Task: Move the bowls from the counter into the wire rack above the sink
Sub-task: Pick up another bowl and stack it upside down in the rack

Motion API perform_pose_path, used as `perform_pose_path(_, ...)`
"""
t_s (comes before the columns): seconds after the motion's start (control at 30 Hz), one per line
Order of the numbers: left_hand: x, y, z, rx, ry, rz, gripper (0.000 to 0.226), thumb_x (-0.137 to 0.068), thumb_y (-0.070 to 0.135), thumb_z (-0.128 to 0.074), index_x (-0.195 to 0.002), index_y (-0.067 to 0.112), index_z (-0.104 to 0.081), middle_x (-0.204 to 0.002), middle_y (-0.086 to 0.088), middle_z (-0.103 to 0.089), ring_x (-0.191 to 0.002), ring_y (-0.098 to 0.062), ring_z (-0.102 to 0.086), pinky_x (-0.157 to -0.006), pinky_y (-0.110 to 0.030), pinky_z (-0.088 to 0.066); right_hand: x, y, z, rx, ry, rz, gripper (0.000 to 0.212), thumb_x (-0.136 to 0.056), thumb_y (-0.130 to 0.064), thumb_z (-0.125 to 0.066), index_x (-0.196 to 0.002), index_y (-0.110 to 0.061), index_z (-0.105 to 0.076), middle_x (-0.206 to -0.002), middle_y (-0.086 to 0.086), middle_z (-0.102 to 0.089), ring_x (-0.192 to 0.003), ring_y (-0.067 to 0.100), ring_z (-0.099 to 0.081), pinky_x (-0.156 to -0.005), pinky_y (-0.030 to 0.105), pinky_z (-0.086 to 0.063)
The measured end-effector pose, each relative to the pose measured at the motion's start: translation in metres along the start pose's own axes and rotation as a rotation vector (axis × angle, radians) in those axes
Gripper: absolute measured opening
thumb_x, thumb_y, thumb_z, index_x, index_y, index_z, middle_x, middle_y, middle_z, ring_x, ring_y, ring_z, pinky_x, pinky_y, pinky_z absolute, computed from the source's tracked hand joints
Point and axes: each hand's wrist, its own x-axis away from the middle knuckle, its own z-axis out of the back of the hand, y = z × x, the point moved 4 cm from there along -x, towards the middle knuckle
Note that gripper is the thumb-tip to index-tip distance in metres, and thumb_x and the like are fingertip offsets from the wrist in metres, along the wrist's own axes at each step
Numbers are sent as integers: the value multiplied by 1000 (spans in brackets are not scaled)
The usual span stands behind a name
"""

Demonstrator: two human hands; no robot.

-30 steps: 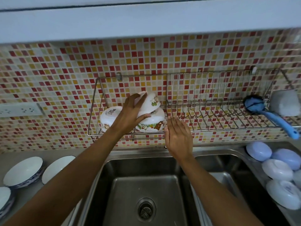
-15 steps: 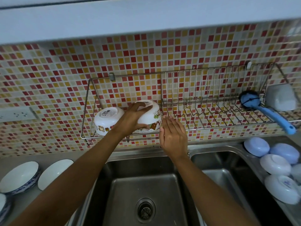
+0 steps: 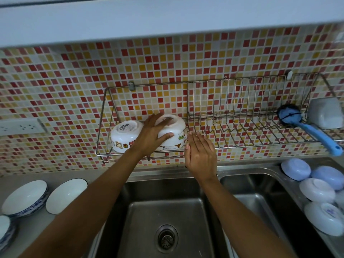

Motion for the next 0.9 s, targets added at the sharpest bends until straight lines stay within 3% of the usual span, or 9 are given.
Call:
perform_pose_path(0.27,-5,-1,-11,45,-90,15,55,-89,47,-53,-139,25,-44,-151,-2,-37,-142,-21,-26,-120,-43,-17,0,-1,1,9,30,-7,41,-96,-27,-42,-121,-2,-63,-120,13,-67,-118,23,-60,-108,40,-41)
perform_pose_path(0.4,-3,1,-13,35,-135,51,56,-92,50,-46,-144,32,-34,-157,3,-24,-147,-20,-15,-121,-43,-14,1,-1,0,19,-6,-12,43,-98,-28,-39,-123,-2,-62,-123,13,-65,-120,22,-59,-108,40,-41)
perform_pose_path(0.5,3,2,-2,72,-44,115,53,-97,48,-32,-148,31,-24,-160,5,-15,-148,-17,-6,-119,-38,-9,0,0,1,9,-29,-22,44,-99,-30,-36,-124,-3,-61,-123,13,-65,-120,23,-59,-107,42,-41)
perform_pose_path(0.63,26,-17,21,-48,119,189,48,-101,39,-25,-145,23,-34,-155,-1,-29,-147,-20,-16,-118,-40,-10,0,0,2,13,-32,-25,45,-99,-30,-35,-123,-3,-62,-122,13,-66,-119,23,-59,-107,42,-41)
perform_pose_path(0.77,49,-46,28,-174,79,236,42,-101,25,-33,-139,12,-44,-152,-9,-36,-143,-28,-27,-119,-46,-16,0,0,2,14,-29,-30,43,-98,-29,-38,-123,-3,-62,-121,13,-66,-119,23,-59,-107,42,-42)
perform_pose_path(0.9,51,-48,28,-116,52,243,41,-101,24,-32,-136,9,-47,-147,-12,-44,-140,-27,-35,-120,-44,-17,0,-2,2,6,-42,-30,44,-99,-30,-37,-121,-3,-63,-120,13,-67,-118,24,-60,-109,41,-39)
